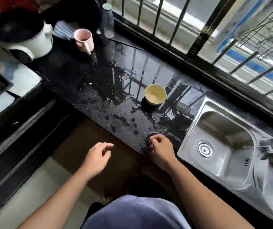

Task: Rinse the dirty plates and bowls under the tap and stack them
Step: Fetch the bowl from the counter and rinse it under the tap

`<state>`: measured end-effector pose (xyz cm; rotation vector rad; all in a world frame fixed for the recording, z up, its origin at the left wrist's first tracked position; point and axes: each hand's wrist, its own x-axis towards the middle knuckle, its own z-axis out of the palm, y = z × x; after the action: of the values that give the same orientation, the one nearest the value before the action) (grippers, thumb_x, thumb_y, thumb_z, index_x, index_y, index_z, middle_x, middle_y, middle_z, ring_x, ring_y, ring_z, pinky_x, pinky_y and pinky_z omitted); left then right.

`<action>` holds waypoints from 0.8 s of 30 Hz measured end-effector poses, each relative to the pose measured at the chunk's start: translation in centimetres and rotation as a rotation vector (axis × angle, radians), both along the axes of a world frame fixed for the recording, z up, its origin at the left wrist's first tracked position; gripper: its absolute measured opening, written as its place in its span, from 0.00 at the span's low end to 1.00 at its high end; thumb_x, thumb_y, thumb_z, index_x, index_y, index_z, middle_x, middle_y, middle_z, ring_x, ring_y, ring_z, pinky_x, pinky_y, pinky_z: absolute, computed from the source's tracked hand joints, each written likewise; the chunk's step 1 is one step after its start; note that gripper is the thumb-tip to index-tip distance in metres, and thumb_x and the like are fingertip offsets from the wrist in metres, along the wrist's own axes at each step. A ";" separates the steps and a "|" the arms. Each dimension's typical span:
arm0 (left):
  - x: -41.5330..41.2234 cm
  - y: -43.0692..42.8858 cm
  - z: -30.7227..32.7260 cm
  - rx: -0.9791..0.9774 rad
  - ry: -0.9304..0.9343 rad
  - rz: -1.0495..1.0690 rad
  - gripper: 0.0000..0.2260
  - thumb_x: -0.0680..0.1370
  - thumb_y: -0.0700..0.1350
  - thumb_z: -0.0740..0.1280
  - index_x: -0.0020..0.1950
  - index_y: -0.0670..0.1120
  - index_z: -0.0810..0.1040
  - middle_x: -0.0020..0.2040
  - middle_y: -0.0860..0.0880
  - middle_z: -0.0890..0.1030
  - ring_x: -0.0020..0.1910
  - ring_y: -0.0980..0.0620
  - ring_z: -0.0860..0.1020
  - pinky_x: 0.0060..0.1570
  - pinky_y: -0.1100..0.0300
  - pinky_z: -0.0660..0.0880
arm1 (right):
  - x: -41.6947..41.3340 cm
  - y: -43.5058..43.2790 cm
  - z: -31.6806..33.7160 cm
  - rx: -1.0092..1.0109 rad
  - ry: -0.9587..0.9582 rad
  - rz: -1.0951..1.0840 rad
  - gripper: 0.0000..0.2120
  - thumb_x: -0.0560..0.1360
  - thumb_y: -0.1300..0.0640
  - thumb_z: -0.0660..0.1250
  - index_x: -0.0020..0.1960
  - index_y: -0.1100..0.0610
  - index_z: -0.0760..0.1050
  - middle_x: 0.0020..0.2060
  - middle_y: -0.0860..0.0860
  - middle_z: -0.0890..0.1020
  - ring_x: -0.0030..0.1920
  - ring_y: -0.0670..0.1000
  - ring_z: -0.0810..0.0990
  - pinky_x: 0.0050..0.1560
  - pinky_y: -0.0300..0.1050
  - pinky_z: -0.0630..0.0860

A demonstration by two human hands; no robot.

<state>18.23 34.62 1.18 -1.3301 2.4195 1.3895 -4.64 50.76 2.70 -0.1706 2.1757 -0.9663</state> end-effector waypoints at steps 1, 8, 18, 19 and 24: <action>-2.3 -1.6 -0.2 -0.063 0.024 -0.067 0.14 0.79 0.42 0.69 0.63 0.53 0.82 0.61 0.50 0.81 0.61 0.50 0.79 0.65 0.56 0.73 | -1.5 -0.9 -0.1 -0.018 -0.017 -0.069 0.07 0.76 0.51 0.64 0.44 0.48 0.81 0.41 0.49 0.86 0.40 0.50 0.84 0.45 0.50 0.81; -17.3 -12.0 -2.9 -0.316 -0.512 -0.468 0.45 0.75 0.72 0.63 0.80 0.67 0.34 0.82 0.44 0.27 0.80 0.29 0.33 0.77 0.30 0.46 | -14.7 -9.0 -1.9 -0.159 -0.254 -0.365 0.18 0.81 0.48 0.64 0.66 0.57 0.72 0.49 0.55 0.80 0.41 0.54 0.84 0.33 0.47 0.82; -20.9 -14.2 -3.2 -0.226 -0.592 -0.500 0.55 0.70 0.68 0.74 0.77 0.72 0.30 0.76 0.41 0.19 0.76 0.24 0.28 0.70 0.18 0.51 | -18.4 -12.9 -2.8 0.005 -0.220 -0.302 0.16 0.82 0.56 0.59 0.67 0.59 0.73 0.52 0.60 0.84 0.34 0.54 0.88 0.29 0.44 0.82; -21.1 -14.3 -3.0 -0.232 -0.596 -0.502 0.55 0.70 0.67 0.74 0.77 0.71 0.31 0.76 0.41 0.19 0.76 0.24 0.29 0.70 0.18 0.51 | -18.4 -13.2 -2.8 0.023 -0.186 -0.284 0.15 0.81 0.59 0.58 0.66 0.60 0.74 0.52 0.61 0.84 0.32 0.53 0.88 0.28 0.43 0.82; -20.9 -14.5 -2.8 -0.237 -0.617 -0.534 0.56 0.68 0.70 0.74 0.77 0.71 0.31 0.78 0.39 0.22 0.77 0.23 0.31 0.69 0.18 0.52 | -15.4 -12.8 -1.0 0.065 -0.150 -0.360 0.13 0.81 0.60 0.55 0.59 0.60 0.76 0.48 0.61 0.86 0.28 0.53 0.87 0.24 0.38 0.78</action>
<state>-2.71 20.15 -1.65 -0.8569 2.2772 0.4832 -20.01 38.00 1.74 0.3259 2.1335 -1.0641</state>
